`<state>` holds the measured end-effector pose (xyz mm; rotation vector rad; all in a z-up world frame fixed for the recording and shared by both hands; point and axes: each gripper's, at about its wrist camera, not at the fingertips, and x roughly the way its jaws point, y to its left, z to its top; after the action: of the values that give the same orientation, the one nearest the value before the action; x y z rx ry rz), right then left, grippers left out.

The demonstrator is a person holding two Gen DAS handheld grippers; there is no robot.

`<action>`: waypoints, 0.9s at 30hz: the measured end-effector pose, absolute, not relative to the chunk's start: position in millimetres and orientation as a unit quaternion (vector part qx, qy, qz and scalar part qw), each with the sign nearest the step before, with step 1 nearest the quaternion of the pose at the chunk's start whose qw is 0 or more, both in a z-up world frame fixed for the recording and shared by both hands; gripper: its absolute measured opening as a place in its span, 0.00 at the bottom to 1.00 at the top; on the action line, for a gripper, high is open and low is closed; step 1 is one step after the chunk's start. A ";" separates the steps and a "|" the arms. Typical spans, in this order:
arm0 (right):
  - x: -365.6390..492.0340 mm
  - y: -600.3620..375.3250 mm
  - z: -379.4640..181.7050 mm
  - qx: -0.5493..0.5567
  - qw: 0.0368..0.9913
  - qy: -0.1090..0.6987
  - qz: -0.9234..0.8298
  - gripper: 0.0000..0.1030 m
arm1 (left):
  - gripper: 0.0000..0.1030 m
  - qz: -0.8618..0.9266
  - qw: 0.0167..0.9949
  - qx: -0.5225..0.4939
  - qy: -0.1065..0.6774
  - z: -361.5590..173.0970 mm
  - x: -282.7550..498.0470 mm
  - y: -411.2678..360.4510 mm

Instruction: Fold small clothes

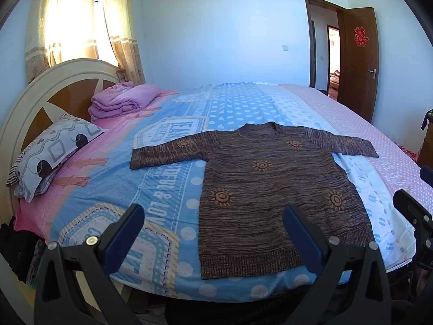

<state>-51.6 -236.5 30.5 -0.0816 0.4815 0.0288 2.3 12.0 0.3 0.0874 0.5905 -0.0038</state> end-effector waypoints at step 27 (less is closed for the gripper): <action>-47.3 -236.6 26.3 -0.042 0.968 0.248 0.021 0.99 | 1.00 -0.001 0.954 0.044 0.297 -6.6 3.9 11.6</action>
<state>-47.3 -236.6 26.3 -0.0840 0.5007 0.0427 3.9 11.6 -6.6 0.0884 0.6038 -0.0015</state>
